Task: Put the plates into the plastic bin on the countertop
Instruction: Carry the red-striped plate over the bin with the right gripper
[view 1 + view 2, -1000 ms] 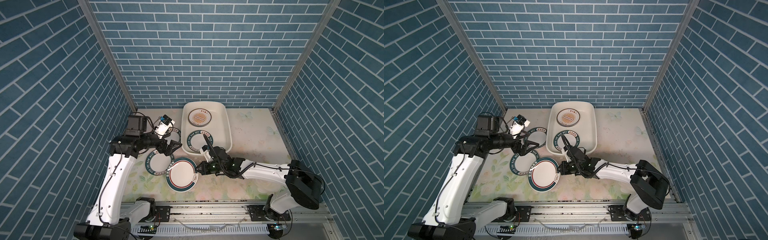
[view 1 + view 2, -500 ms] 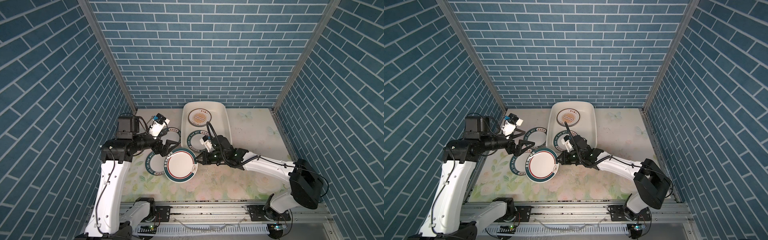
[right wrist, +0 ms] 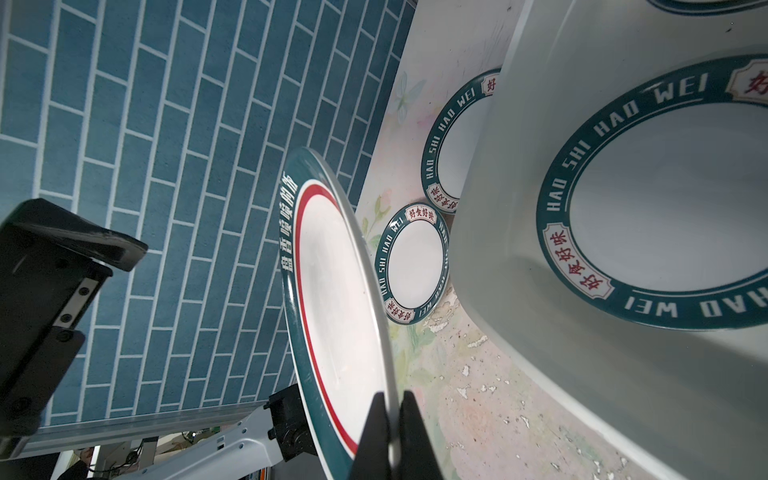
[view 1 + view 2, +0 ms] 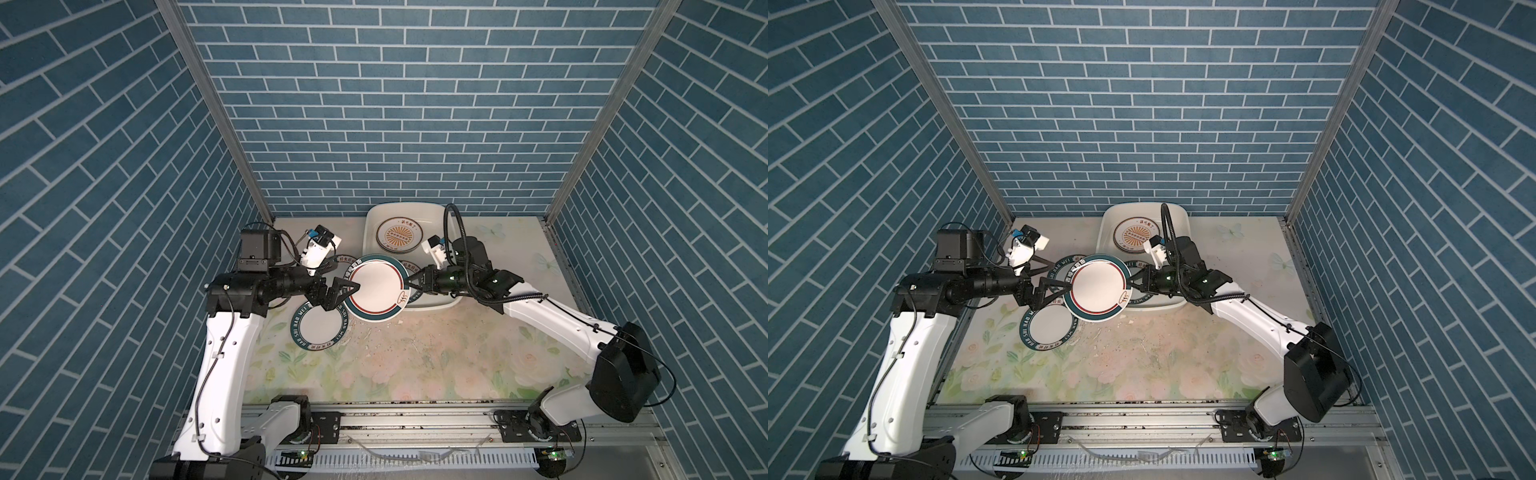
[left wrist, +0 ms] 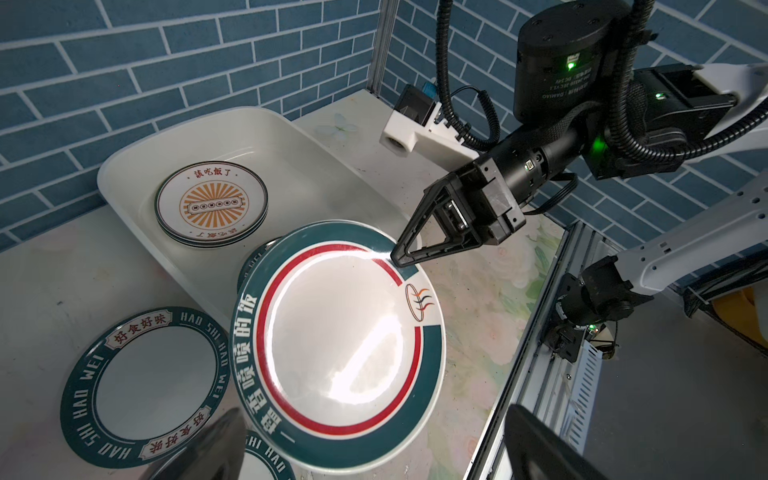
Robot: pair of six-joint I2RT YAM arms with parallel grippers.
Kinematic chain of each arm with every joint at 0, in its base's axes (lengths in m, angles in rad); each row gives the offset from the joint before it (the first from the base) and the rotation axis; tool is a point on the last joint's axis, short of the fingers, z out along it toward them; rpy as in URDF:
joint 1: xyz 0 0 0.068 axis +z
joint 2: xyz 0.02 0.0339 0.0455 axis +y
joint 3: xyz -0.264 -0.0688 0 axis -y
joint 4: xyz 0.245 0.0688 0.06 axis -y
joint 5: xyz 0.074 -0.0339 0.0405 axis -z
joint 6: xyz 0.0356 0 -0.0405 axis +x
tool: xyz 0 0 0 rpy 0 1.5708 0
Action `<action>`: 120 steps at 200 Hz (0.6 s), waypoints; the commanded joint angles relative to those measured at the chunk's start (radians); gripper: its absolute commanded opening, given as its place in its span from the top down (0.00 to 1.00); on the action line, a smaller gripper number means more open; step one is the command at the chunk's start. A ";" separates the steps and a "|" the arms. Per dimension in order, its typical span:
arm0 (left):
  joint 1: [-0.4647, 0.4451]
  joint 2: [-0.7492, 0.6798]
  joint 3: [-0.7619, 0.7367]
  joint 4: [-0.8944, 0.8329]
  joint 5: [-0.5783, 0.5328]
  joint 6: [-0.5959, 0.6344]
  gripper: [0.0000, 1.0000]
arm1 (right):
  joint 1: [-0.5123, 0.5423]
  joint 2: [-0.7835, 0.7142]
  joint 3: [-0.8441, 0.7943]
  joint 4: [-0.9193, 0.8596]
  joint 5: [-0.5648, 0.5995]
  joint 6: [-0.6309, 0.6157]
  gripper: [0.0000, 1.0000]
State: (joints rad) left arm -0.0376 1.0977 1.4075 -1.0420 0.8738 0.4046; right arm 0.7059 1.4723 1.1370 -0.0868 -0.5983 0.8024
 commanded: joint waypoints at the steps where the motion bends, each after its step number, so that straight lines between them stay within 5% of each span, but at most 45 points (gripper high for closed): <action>1: 0.005 0.013 0.011 -0.013 0.034 0.016 0.02 | -0.023 -0.027 0.040 -0.010 -0.046 -0.037 1.00; 67: -0.004 0.106 0.105 -0.063 -0.020 0.096 0.02 | -0.097 -0.025 0.064 -0.020 -0.066 -0.056 1.00; 120: -0.004 0.126 0.069 0.041 0.045 -0.012 0.02 | -0.166 -0.015 0.092 -0.036 -0.096 -0.073 1.00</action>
State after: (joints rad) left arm -0.0395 1.2079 1.4899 -1.0435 0.8829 0.4381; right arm 0.5655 1.4708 1.1732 -0.1329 -0.6453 0.7700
